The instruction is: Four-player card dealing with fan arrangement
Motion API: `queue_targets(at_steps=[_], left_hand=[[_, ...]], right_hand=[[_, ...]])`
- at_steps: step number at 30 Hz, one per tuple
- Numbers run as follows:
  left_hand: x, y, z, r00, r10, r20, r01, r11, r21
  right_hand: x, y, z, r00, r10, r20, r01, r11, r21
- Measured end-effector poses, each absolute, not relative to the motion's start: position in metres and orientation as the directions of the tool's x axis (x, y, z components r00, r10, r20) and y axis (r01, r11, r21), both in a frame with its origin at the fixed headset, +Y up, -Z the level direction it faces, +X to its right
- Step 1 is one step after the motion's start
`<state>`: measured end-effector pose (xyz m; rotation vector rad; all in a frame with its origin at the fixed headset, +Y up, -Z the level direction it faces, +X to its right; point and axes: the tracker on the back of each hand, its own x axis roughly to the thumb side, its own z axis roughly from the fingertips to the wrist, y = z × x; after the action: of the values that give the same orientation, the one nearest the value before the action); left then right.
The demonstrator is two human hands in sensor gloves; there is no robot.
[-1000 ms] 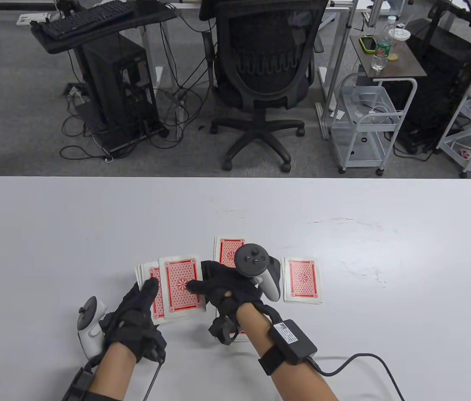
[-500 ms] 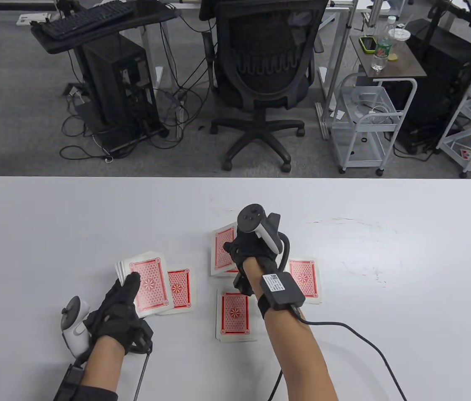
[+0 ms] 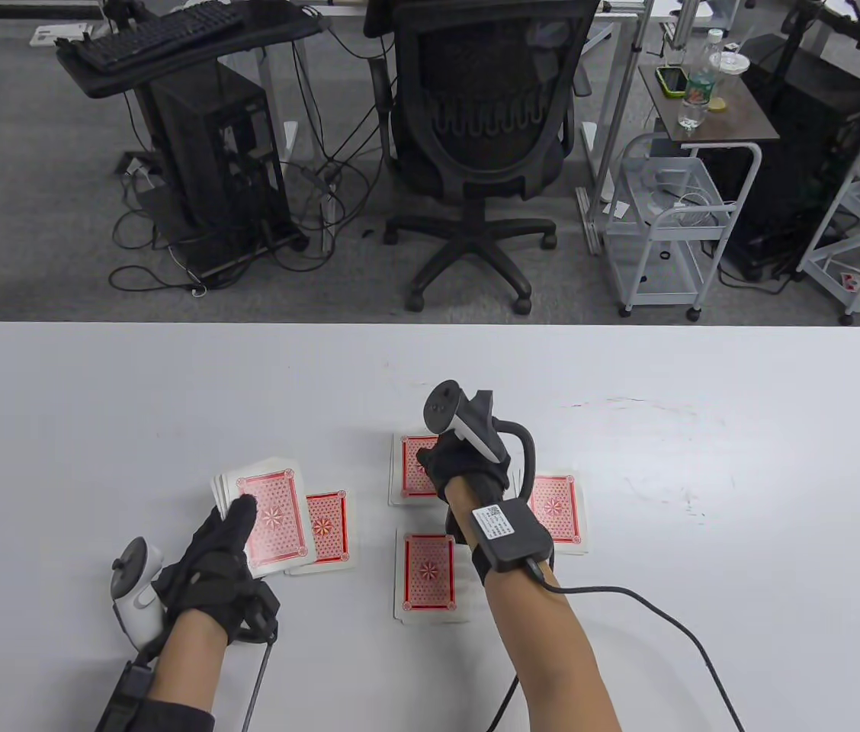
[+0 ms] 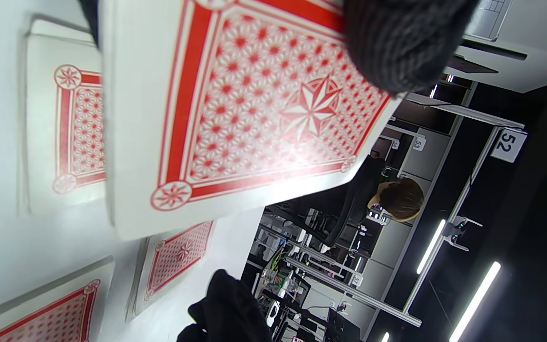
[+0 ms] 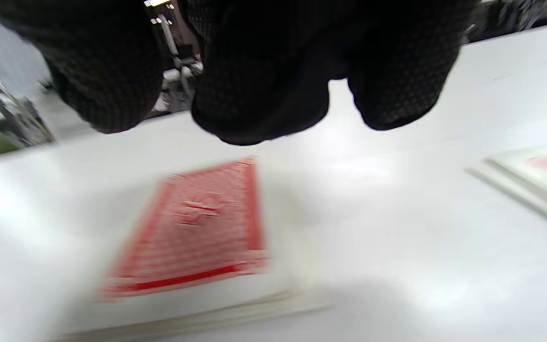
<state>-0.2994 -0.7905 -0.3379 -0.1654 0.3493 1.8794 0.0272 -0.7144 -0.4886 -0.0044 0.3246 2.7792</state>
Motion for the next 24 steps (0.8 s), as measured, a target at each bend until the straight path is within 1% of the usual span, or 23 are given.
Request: queue_targets(at_steps=[2, 4, 6, 7, 9, 11, 12, 13, 14, 16, 17, 20, 21, 24], left_hand=[[-0.296, -0.79, -0.337, -0.334, 0.9, -0.281, -0.942, -0.304, 0.144], [-0.291, -0.79, -0.336, -0.337, 0.898, -0.283, -0.941, -0.31, 0.137], [-0.287, -0.789, -0.334, -0.335, 0.899, -0.282, -0.942, -0.313, 0.119], [-0.284, -0.788, -0.332, -0.331, 0.901, -0.28, -0.943, -0.312, 0.113], [-0.279, -0.787, -0.33, -0.32, 0.906, -0.277, -0.948, -0.304, 0.1], [-0.275, -0.786, -0.328, -0.311, 0.91, -0.275, -0.95, -0.298, 0.088], [-0.275, -0.786, -0.326, -0.316, 0.908, -0.276, -0.949, -0.298, 0.106], [-0.275, -0.786, -0.326, -0.311, 0.911, -0.27, -0.95, -0.291, 0.11], [-0.274, -0.786, -0.325, -0.301, 0.915, -0.267, -0.954, -0.287, 0.09], [-0.272, -0.786, -0.325, -0.319, 0.907, -0.274, -0.948, -0.309, 0.078], [-0.27, -0.786, -0.325, -0.335, 0.901, -0.274, -0.941, -0.332, 0.061], [-0.264, -0.783, -0.328, -0.333, 0.907, -0.257, -0.94, -0.34, 0.018], [-0.264, -0.783, -0.328, -0.334, 0.907, -0.256, -0.94, -0.34, 0.021], [-0.267, -0.786, -0.328, -0.352, 0.9, -0.257, -0.933, -0.358, 0.027]], right_hand=[[0.015, -0.706, -0.471, -0.873, 0.487, 0.025, -0.464, -0.845, 0.266], [-0.003, -0.704, -0.45, -0.762, 0.638, 0.108, -0.578, -0.746, 0.331], [-0.02, -0.706, -0.433, -0.672, 0.724, 0.158, -0.628, -0.67, 0.396], [-0.031, -0.708, -0.422, -0.619, 0.756, 0.212, -0.636, -0.641, 0.43], [-0.042, -0.711, -0.41, -0.594, 0.771, 0.23, -0.641, -0.626, 0.444], [-0.047, -0.713, -0.401, -0.586, 0.78, 0.22, -0.68, -0.621, 0.391], [-0.046, -0.714, -0.399, -0.579, 0.789, 0.209, -0.711, -0.613, 0.344], [-0.045, -0.714, -0.399, -0.572, 0.793, 0.21, -0.717, -0.608, 0.341], [-0.04, -0.715, -0.399, -0.573, 0.8, 0.179, -0.725, -0.596, 0.345], [-0.032, -0.716, -0.401, -0.541, 0.825, 0.163, -0.761, -0.562, 0.323], [-0.026, -0.716, -0.403, -0.512, 0.845, 0.153, -0.777, -0.531, 0.338], [-0.009, -0.716, -0.407, -0.443, 0.892, 0.092, -0.809, -0.442, 0.388], [-0.003, -0.715, -0.408, -0.451, 0.889, 0.077, -0.812, -0.445, 0.377], [0.028, -0.707, -0.415, -0.514, 0.853, 0.088, -0.791, -0.511, 0.336]])
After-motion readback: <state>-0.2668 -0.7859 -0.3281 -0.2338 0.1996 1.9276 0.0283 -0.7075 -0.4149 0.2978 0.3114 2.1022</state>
